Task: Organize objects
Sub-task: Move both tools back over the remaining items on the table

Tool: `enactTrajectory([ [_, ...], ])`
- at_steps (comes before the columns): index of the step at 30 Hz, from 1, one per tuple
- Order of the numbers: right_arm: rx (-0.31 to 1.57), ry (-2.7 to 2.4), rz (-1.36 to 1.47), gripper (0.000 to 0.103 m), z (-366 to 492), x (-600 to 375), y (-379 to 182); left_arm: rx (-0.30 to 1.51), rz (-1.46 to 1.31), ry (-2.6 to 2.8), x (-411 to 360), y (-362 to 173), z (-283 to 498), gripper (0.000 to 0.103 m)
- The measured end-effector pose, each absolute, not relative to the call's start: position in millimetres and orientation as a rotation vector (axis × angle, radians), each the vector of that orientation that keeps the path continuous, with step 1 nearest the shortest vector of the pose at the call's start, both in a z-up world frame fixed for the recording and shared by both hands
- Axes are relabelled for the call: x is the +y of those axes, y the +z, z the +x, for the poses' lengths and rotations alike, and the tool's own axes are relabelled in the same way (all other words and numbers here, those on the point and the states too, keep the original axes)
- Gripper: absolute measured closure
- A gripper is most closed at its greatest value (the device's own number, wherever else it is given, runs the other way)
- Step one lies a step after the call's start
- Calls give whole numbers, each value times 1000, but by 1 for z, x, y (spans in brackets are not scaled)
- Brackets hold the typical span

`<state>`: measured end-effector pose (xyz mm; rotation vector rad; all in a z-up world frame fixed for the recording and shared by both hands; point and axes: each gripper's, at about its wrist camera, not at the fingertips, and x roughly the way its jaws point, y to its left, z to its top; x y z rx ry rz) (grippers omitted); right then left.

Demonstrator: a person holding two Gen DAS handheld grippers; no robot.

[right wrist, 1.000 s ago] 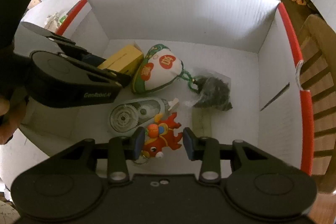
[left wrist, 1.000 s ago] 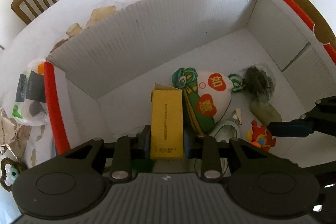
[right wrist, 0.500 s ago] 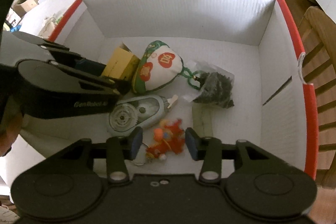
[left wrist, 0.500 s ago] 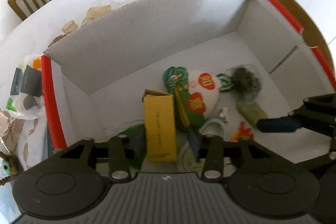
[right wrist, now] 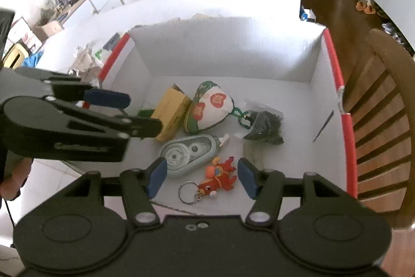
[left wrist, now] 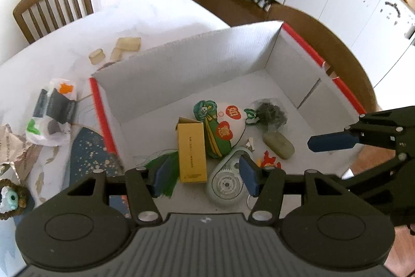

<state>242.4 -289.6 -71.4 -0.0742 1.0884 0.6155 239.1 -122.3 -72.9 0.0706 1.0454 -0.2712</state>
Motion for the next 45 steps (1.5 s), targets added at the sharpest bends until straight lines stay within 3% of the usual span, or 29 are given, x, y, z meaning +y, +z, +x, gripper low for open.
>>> enactTrajectory([
  [12, 993, 560, 1, 36, 220, -276, -37, 939, 31, -310, -76, -45, 212, 45],
  [15, 977, 566, 23, 33, 212, -263, -32, 915, 15, -310, -57, -40, 204, 33],
  [27, 922, 625, 34, 12, 188, -188, -14, 863, -10, -260, 31, -33, 179, 24],
  [45, 982, 663, 14, 10, 184, -62, -23, 821, -70, -149, 159, -62, 154, 18],
])
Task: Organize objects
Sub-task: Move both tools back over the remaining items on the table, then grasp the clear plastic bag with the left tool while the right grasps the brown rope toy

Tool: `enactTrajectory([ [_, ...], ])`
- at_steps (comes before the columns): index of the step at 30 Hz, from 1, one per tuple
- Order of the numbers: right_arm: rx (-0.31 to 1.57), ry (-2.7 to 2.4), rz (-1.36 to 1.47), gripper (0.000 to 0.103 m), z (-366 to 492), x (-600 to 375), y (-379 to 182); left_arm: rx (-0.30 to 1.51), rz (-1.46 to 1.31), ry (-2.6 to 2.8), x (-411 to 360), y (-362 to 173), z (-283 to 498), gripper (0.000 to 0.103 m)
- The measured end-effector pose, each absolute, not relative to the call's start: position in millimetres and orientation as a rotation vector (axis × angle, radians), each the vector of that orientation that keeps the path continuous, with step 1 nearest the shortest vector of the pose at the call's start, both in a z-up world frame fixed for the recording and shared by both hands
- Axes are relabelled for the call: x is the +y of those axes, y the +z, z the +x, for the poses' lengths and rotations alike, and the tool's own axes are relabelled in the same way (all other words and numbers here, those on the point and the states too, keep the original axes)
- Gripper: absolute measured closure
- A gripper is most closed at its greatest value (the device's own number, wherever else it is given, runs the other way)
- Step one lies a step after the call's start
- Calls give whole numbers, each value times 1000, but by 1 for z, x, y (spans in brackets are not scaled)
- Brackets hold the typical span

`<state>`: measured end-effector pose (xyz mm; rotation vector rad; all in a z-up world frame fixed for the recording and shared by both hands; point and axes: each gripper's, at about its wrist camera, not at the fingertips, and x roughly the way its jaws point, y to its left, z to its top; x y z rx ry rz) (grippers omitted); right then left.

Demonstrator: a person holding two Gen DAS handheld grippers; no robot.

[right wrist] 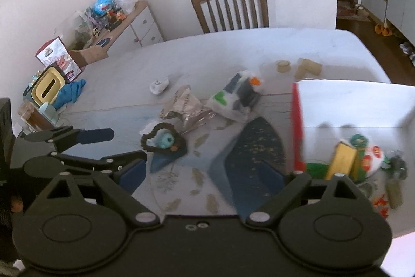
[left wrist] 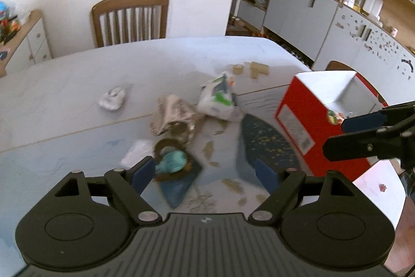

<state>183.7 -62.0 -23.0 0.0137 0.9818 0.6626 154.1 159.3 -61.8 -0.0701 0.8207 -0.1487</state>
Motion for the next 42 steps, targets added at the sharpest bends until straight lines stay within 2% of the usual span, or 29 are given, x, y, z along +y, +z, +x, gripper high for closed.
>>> enactTrajectory([
  [21, 1074, 614, -44, 11, 224, 37, -52, 850, -26, 1, 250, -123, 169, 18],
  [35, 1165, 591, -62, 13, 252, 71, -78, 863, 10, -74, 237, -146, 199, 18],
  [42, 1200, 583, -58, 17, 261, 86, -89, 869, 4, -91, 232, -153, 209, 18],
])
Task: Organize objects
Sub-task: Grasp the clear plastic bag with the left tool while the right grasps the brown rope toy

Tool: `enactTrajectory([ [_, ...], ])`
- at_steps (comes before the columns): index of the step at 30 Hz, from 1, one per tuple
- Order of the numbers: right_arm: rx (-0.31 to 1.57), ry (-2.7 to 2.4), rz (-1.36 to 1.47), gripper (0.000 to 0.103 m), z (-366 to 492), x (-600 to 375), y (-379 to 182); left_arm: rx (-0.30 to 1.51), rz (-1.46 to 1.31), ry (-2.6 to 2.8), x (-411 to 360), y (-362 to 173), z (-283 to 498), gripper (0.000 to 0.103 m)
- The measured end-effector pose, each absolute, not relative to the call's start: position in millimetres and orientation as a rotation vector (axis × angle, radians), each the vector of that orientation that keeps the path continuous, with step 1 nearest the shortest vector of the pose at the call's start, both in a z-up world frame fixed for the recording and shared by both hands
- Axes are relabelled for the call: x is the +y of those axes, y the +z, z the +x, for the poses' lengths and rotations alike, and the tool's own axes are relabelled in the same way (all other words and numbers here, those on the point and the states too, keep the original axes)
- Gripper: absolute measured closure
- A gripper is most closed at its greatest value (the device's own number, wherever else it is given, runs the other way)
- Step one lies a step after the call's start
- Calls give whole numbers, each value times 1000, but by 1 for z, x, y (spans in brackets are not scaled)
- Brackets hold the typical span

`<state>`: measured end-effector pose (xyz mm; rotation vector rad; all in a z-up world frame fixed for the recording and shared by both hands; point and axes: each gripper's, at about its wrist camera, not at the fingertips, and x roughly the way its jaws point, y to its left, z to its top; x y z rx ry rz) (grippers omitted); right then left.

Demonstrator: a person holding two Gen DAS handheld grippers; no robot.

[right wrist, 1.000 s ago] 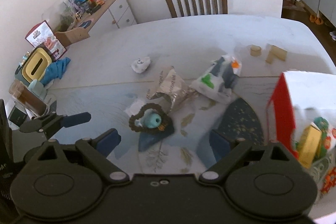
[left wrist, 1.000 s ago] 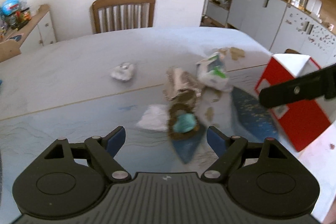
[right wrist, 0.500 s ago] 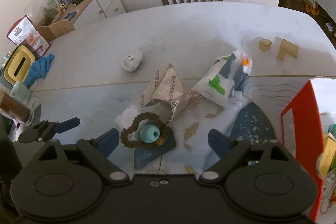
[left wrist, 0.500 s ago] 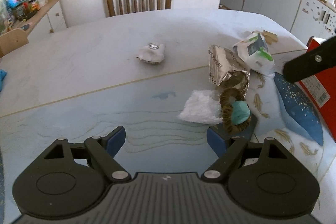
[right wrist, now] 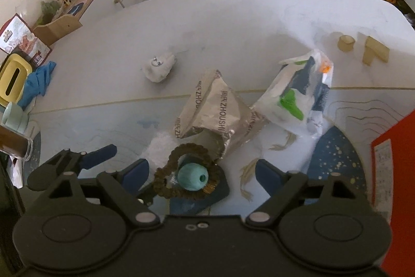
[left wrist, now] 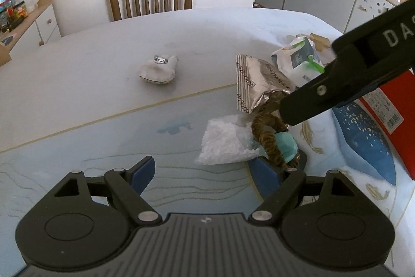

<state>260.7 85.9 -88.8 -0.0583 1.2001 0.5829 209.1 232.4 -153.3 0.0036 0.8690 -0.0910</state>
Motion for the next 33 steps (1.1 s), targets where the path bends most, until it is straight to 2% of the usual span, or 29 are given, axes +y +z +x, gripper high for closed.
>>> enactTrajectory([
  [13, 1259, 599, -50, 28, 272, 107, -103, 839, -39, -114, 231, -156, 223, 18],
  [16, 1277, 600, -39, 37, 272, 108, -107, 833, -51, -120, 231, -155, 226, 18],
  [18, 1281, 603, -35, 48, 272, 109, -108, 829, -60, -126, 231, -156, 227, 18],
  [22, 1283, 625, -24, 62, 271, 110, -108, 821, -69, -128, 231, -156, 229, 19],
  [24, 1286, 630, -16, 68, 271, 110, -108, 823, -74, -135, 232, -155, 230, 28],
  [27, 1288, 628, 2, 78, 271, 109, -108, 833, -87, -139, 233, -156, 231, 36],
  [31, 1281, 637, 52, 86, 273, 102, -107, 839, -92, -148, 231, -157, 231, 46],
  [33, 1276, 638, 60, 91, 272, 100, -105, 839, -86, -151, 230, -157, 230, 56],
])
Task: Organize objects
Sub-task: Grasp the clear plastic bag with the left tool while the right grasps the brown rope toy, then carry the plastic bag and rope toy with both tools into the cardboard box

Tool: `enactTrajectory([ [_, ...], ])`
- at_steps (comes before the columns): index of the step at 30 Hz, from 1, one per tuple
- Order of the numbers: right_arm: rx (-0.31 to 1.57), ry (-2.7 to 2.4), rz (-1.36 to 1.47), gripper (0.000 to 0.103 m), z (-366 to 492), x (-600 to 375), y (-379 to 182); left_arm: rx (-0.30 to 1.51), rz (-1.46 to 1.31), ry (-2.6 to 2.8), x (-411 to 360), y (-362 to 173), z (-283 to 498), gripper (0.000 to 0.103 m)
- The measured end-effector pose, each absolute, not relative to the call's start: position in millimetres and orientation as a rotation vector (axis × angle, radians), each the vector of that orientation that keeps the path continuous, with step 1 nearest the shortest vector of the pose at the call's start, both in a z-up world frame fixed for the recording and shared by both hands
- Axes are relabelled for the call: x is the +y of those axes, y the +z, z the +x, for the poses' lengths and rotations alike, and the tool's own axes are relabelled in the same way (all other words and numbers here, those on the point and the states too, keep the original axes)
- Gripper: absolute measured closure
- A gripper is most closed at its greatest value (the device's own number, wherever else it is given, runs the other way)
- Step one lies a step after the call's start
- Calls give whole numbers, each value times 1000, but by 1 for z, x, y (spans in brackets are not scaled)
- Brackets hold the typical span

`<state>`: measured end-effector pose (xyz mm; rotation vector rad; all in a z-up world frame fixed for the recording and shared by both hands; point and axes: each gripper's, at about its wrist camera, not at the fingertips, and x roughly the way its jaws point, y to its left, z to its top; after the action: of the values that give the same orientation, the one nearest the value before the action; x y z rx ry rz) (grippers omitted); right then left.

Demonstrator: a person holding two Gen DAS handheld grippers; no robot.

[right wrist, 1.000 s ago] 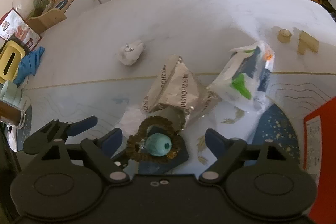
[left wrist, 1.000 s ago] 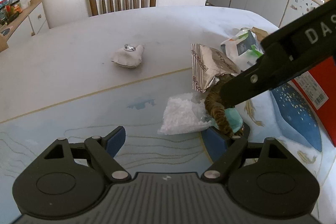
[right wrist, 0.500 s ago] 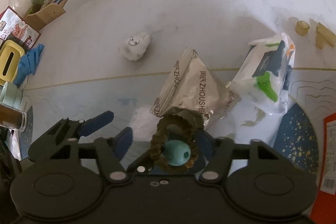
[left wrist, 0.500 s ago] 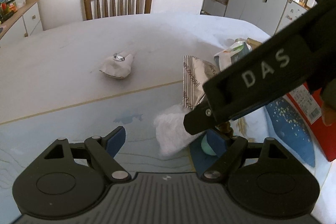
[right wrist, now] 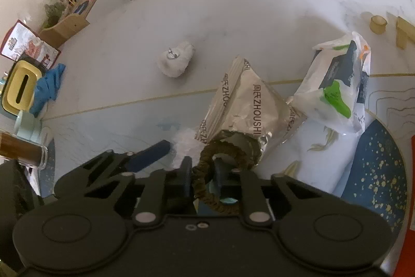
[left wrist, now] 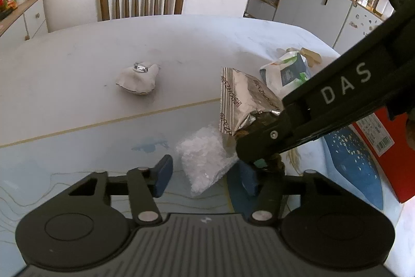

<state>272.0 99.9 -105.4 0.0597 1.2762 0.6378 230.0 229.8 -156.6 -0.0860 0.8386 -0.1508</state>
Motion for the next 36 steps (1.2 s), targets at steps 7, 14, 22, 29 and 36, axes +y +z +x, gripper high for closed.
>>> enactTrajectory([
  [7, 1253, 616, 129, 94, 267, 77, -96, 848, -76, -138, 233, -157, 228, 80],
  [14, 1215, 586, 215, 95, 257, 40, -79, 843, -60, -122, 233, -153, 217, 85],
  [22, 1142, 575, 303, 95, 244, -1, -48, 832, -93, -118, 235, -131, 196, 85],
  [29, 1080, 571, 331, 95, 231, -40, -17, 812, -101, -135, 225, -102, 175, 86],
  [36, 1038, 545, 310, 95, 223, -85, 7, 783, -65, -184, 193, -69, 163, 85],
])
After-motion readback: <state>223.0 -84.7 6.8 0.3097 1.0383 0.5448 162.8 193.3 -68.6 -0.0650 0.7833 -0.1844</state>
